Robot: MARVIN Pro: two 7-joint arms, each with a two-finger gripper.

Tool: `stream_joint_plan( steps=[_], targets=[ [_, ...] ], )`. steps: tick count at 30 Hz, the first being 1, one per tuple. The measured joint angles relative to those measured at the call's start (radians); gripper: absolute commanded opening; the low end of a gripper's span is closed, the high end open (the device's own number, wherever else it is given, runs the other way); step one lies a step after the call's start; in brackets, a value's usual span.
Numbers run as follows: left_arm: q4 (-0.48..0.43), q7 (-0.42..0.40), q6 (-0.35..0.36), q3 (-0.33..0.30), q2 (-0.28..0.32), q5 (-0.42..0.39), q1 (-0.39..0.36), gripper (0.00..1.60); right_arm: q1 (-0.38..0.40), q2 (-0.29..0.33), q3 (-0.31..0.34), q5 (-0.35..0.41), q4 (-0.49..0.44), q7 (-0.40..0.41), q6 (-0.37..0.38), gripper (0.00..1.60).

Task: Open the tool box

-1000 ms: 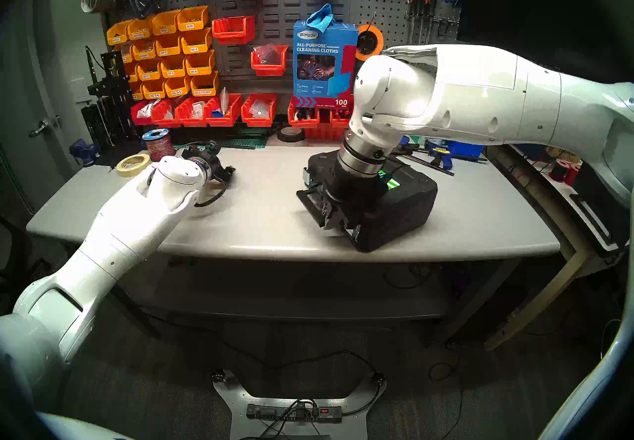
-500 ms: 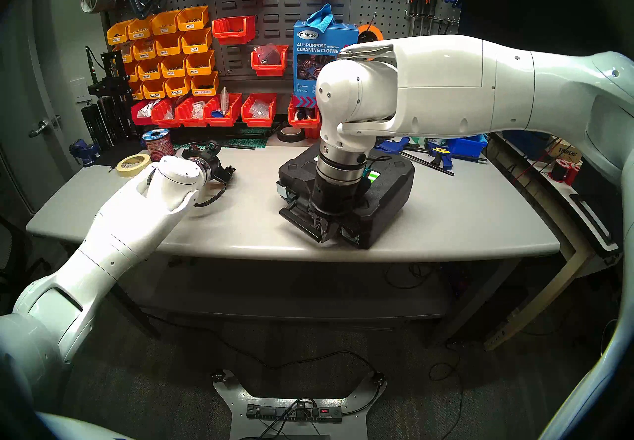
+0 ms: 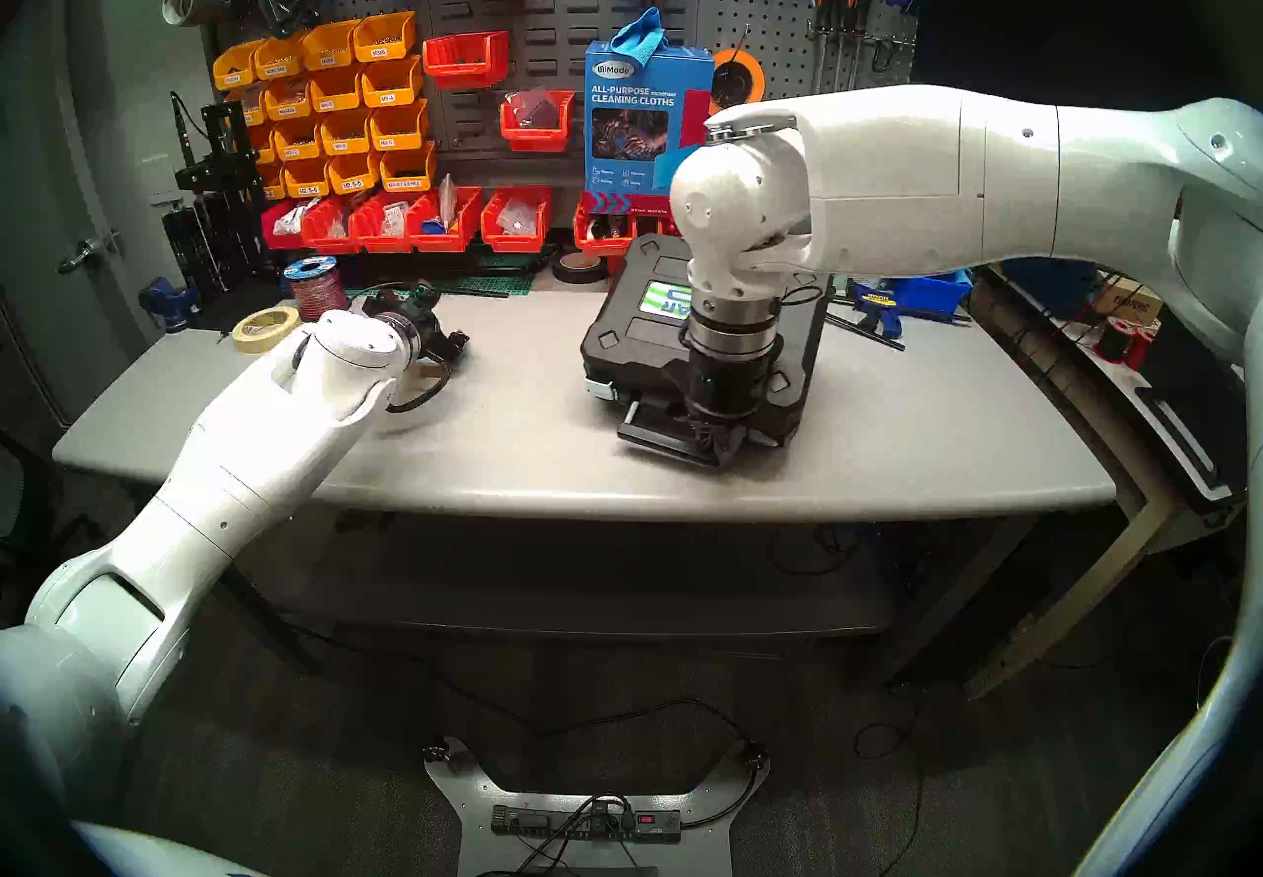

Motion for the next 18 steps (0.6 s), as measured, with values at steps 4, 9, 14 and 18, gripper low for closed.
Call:
stream_joint_plan(
  steps=[4, 9, 14, 18],
  targets=[
    [0.000, -0.002, 0.000, 0.000, 0.000, 0.001, 0.000, 1.60, 0.001, 0.017, -0.026, -0.025, 0.041, -0.016, 0.063, 0.00],
    [0.000, -0.005, 0.000, 0.000, 0.000, 0.003, -0.001, 1.60, 0.000, 0.038, -0.045, -0.038, 0.108, -0.044, 0.156, 0.00],
    [0.000, -0.007, 0.000, 0.000, 0.000, 0.005, -0.002, 1.60, -0.009, 0.041, -0.041, -0.011, 0.164, -0.075, 0.229, 0.00],
    [0.001, -0.010, 0.000, 0.000, 0.000, 0.007, -0.002, 1.60, -0.018, 0.034, -0.031, 0.041, 0.213, -0.112, 0.288, 0.00]
  ],
)
